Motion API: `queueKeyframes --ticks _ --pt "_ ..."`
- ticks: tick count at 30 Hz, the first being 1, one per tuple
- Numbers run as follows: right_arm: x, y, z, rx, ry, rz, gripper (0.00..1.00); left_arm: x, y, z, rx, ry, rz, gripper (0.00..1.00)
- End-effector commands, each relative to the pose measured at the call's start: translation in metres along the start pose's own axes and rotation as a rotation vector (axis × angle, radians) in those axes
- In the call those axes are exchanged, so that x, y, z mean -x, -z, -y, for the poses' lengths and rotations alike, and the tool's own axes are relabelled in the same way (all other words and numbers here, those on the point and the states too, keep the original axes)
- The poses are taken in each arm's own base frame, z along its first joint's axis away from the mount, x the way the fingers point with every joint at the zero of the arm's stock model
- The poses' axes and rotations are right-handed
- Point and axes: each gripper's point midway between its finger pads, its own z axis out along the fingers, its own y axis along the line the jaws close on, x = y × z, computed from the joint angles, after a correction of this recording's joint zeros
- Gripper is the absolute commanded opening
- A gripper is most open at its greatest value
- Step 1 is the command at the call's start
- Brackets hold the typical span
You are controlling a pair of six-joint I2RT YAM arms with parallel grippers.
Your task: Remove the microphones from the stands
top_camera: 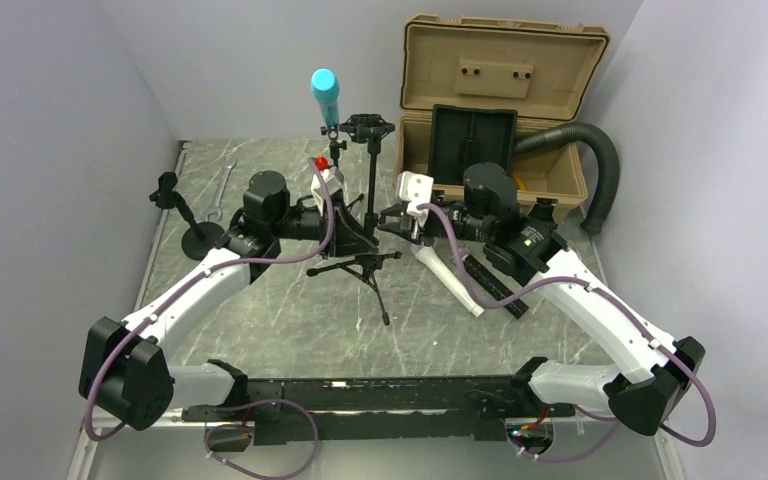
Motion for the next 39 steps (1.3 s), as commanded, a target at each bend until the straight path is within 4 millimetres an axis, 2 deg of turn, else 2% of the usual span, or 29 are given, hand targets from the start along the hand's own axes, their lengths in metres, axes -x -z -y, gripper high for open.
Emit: queueKeyframes --ticks 1,5,13,17,20,27,31,35,39 --pt "-0.034 0.004 0.033 -0.195 0.065 -0.155 0.07 0.039 0.004 0.033 -0.118 -0.179 0.073 0.0" --pt "-0.037 0.001 0.032 -0.212 0.082 -0.172 0.18 0.042 0.006 0.031 -0.111 -0.178 0.081 0.0" --pt "-0.032 0.004 0.023 -0.185 0.069 -0.154 0.53 0.04 0.01 0.022 -0.076 -0.184 0.083 0.0" --pt "-0.027 0.008 0.013 -0.138 0.045 -0.126 0.72 0.04 0.012 0.019 -0.062 -0.19 0.082 0.0" --pt "-0.017 0.014 0.007 -0.104 0.021 -0.086 0.8 0.038 0.013 0.018 -0.054 -0.197 0.077 0.0" --pt "0.02 0.035 0.005 -0.035 -0.063 0.034 0.82 0.032 0.014 0.017 -0.043 -0.235 0.055 0.0" --pt "0.036 0.034 0.002 0.051 -0.163 0.1 0.8 0.023 0.011 0.022 -0.04 -0.276 0.011 0.0" --pt "0.042 0.028 -0.013 0.179 -0.244 0.154 0.76 0.022 0.01 0.024 -0.035 -0.3 0.005 0.0" --pt "0.034 0.019 -0.02 0.251 -0.311 0.168 0.7 0.023 0.009 0.026 -0.039 -0.309 0.001 0.0"
